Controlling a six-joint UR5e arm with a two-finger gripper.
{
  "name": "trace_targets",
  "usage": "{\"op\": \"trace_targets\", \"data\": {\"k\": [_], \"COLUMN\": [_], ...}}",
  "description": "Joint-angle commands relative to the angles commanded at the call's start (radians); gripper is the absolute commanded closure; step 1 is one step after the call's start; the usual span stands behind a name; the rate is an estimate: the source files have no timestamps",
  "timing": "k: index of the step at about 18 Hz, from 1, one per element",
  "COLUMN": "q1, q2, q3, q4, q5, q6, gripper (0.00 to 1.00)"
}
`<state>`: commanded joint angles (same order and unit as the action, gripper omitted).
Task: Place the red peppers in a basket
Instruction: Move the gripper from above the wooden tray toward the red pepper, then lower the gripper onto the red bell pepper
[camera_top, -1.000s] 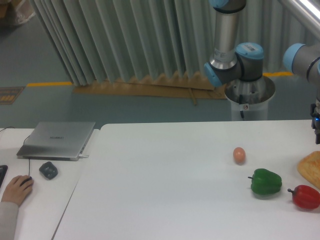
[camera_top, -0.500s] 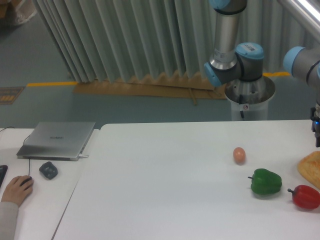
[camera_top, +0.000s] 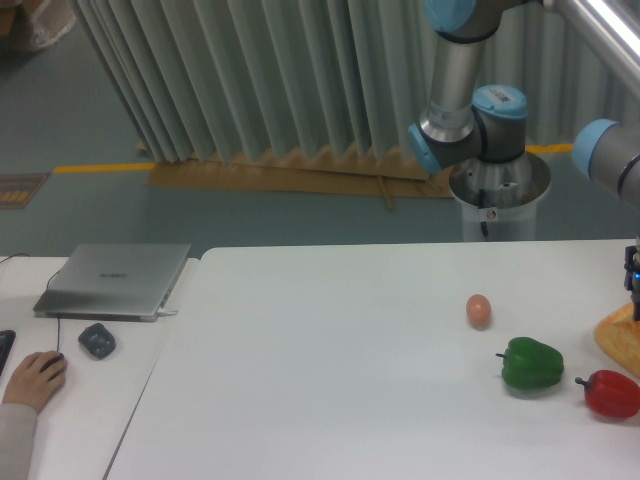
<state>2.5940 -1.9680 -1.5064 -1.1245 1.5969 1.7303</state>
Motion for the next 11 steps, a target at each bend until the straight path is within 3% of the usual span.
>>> {"op": "trace_targets", "data": {"k": [6, 11], "q1": [-0.006, -0.09], "q2": [-0.028, -0.068], "q3": [0.008, 0.021], "q4": [0.032, 0.071], "q5": [0.006, 0.027], "q6": [-0.012, -0.127], "gripper": [0.0, 0.0]}}
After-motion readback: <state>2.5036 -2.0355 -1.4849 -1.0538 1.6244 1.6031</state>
